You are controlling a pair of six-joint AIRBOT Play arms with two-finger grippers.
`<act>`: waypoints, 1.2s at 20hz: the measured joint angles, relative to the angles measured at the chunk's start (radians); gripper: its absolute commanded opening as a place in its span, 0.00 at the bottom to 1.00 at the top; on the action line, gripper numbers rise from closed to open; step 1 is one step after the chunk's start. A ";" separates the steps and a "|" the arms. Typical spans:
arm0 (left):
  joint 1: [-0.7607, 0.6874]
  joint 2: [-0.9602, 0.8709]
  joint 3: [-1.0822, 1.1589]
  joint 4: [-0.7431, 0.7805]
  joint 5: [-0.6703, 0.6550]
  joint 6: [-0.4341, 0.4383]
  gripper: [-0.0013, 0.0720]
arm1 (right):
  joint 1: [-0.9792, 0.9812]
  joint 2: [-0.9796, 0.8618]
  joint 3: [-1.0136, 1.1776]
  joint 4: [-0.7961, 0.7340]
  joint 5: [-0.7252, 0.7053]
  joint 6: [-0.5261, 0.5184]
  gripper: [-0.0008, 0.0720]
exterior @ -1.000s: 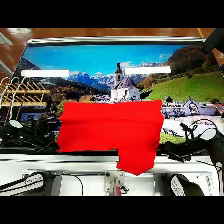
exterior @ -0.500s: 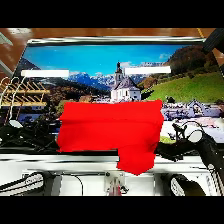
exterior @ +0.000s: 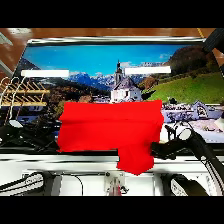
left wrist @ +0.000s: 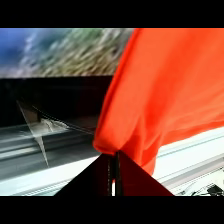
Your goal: Fold the shirts.
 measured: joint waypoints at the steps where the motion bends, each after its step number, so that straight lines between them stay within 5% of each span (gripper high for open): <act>1: 0.000 0.000 0.005 0.000 -0.001 0.000 0.06 | 0.005 -0.006 0.006 0.007 -0.002 0.002 0.11; 13: -0.002 0.000 0.319 -0.175 -0.008 0.035 0.06 | 0.019 0.061 0.340 0.138 -0.034 -0.040 0.10; 24: -0.044 -0.240 0.621 -0.288 0.063 -0.045 0.05 | 0.020 -0.250 0.682 0.147 -0.161 0.023 0.11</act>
